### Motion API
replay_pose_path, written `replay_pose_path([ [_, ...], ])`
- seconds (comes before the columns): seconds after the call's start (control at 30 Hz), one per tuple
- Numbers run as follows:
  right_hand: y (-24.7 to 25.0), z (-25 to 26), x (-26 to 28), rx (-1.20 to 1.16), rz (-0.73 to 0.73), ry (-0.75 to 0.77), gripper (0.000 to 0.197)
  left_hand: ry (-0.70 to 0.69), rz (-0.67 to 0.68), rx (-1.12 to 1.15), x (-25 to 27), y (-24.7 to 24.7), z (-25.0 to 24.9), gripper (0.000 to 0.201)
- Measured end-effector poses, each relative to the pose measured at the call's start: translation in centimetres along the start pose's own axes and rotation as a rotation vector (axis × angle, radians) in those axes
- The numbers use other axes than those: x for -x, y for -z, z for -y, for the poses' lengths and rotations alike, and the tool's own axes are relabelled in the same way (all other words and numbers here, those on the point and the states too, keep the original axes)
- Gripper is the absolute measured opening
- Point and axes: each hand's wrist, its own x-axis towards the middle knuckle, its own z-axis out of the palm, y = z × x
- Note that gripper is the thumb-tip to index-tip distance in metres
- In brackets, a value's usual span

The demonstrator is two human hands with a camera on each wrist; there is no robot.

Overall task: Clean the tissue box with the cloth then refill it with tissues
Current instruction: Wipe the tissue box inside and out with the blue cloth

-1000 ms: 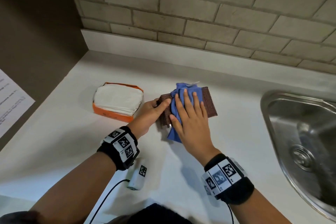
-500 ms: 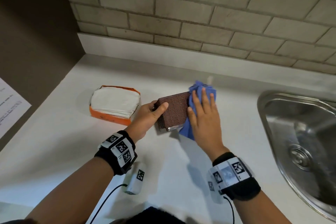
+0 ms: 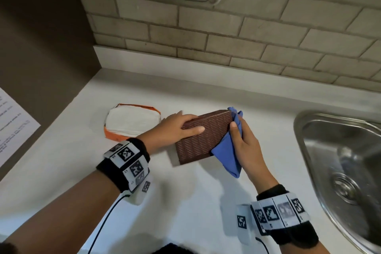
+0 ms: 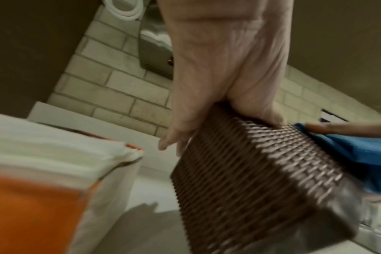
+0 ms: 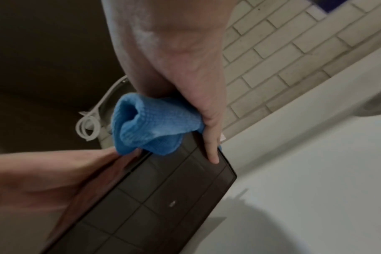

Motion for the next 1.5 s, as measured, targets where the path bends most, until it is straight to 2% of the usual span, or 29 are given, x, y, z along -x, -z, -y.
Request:
replay_pose_path([
  [0.07, -0.4, 0.8, 0.6, 0.054, 0.005, 0.051, 0.043, -0.063, -0.021, -0.107, -0.4, -0.4, -1.5, 0.067],
  [0.2, -0.7, 1.7, 2.4, 0.17, 0.011, 0.099, 0.047, -0.167, -0.008, -0.097, -0.7, -0.7, -3.3, 0.044],
  [0.33, 0.3, 2.1, 4.0, 0.339, 0.031, 0.159, 0.047, -0.232, 0.043, 0.016, -0.2, -0.5, -2.7, 0.043],
  [0.4, 1.3, 2.2, 3.9, 0.348, 0.045, 0.174, 0.046, -0.245, 0.084, 0.135, 0.1, -0.2, -1.9, 0.042],
  [0.5, 2.8, 1.8, 2.6, 0.351, 0.059, 0.195, 0.047, -0.221, 0.149, 0.339, 0.6, -0.6, -0.1, 0.044],
  [0.63, 0.6, 1.8, 2.8, 0.603, 0.11, 0.332, 0.049, -0.104, 0.064, 0.609, 0.8, -2.4, 0.7, 0.057],
  [0.7, -1.0, 1.6, 3.7, 0.67, 0.191, 0.407, 0.051, -0.09, 0.043, 0.665, 0.7, -2.5, 0.8, 0.067],
  [0.77, -1.0, 1.2, 3.4, 0.675, 0.257, 0.406, 0.05, -0.08, 0.035, 0.645, 0.6, -2.0, 1.3, 0.072],
  [0.83, 0.1, 0.9, 1.6, 0.605, 0.235, 0.371, 0.048, -0.052, 0.035, 0.624, 0.6, -1.6, 1.9, 0.058],
  [0.9, 1.2, 1.0, -0.3, 0.539, 0.16, 0.276, 0.046, -0.044, 0.043, 0.601, 0.5, -1.6, 2.3, 0.052],
  [0.97, 1.0, 1.7, -0.6, 0.55, 0.124, 0.246, 0.046, -0.042, 0.003, 0.568, 0.3, -1.7, 2.4, 0.047],
  [1.03, -0.2, 2.4, 0.7, 0.608, 0.158, 0.325, 0.047, -0.03, -0.039, 0.573, 0.3, -1.5, 2.6, 0.041],
  [1.13, -1.6, 2.6, 3.3, 0.701, 0.291, 0.471, 0.048, -0.008, -0.012, 0.635, 0.8, -1.4, 3.3, 0.031],
  [1.23, -0.4, 2.5, 2.1, 0.624, 0.309, 0.397, 0.047, 0.027, 0.025, 0.64, 1.5, -1.4, 3.6, 0.031],
  [1.33, 0.6, 2.5, -0.3, 0.584, 0.176, 0.286, 0.045, 0.033, 0.027, 0.619, 1.4, -1.5, 3.3, 0.033],
  [1.4, -0.3, 3.0, 0.0, 0.636, 0.181, 0.303, 0.044, 0.028, 0.005, 0.623, 1.3, -1.5, 3.1, 0.027],
  [1.5, -2.2, 3.4, 2.5, 0.723, 0.331, 0.425, 0.05, 0.014, -0.015, 0.677, 1.5, -1.5, 3.1, 0.026],
])
